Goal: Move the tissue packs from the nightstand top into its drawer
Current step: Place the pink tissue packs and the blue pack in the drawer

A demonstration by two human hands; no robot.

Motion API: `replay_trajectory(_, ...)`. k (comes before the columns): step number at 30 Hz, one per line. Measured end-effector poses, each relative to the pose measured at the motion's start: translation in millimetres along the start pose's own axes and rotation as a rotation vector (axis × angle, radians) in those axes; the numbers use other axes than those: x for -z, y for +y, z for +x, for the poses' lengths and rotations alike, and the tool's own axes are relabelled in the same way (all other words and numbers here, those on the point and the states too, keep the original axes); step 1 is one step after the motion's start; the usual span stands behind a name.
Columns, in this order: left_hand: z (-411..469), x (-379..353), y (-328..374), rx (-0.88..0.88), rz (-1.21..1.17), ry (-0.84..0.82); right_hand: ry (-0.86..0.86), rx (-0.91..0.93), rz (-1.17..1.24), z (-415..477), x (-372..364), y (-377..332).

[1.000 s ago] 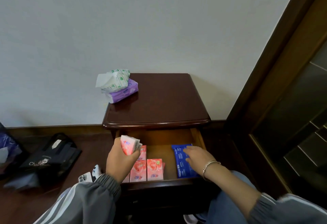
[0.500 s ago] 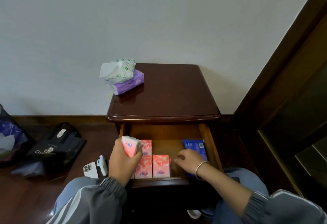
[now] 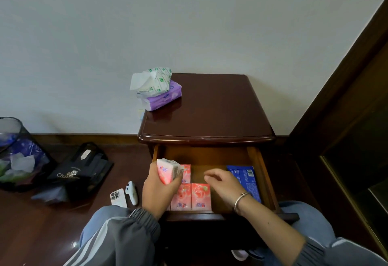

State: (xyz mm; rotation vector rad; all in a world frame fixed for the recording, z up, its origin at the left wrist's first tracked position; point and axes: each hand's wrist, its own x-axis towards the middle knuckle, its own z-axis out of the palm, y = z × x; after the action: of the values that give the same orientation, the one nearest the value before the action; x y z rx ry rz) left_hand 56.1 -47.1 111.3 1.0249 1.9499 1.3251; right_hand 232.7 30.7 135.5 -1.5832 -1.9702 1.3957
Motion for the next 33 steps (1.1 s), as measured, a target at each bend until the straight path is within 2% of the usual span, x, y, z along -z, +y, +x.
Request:
replay_trajectory(4,-6,-9,19,0.192,-0.377,-0.177,-0.132,0.126,0.201,-16,-2,-27)
replay_trajectory(7,-12,-16,34,0.282,-0.615,-0.343,-0.124,0.154,0.208,-21,-4,-30)
replay_trajectory(10,-17,-19,47,0.319,-0.674,-0.471,-0.055,0.140,0.240,-23,-3,-23)
replay_trajectory(14,-19,-18,51,0.372,-0.750,-0.538,-0.036,0.096,0.303,-25,5,-14)
replay_trajectory(16,-21,-15,52,0.391,-0.811,-0.569,-0.045,0.056,0.417,-26,11,-10)
replay_trajectory(21,-20,-14,48,0.501,-0.818,-0.465,-0.105,-0.121,0.728,-26,21,-1)
replay_trajectory(25,-18,-12,46,0.522,-0.494,-0.312,-0.135,-0.202,0.901,-25,24,6)
replay_trajectory(27,-17,-12,43,0.514,-0.388,-0.330,-0.145,-0.229,0.961,-25,24,9)
replay_trajectory(29,-15,-13,41,0.534,-0.389,-0.380,-0.139,-0.261,1.034,-24,25,12)
replay_trajectory(33,-12,-17,32,0.618,-0.580,-0.293,-0.078,-0.335,1.152,-20,27,18)
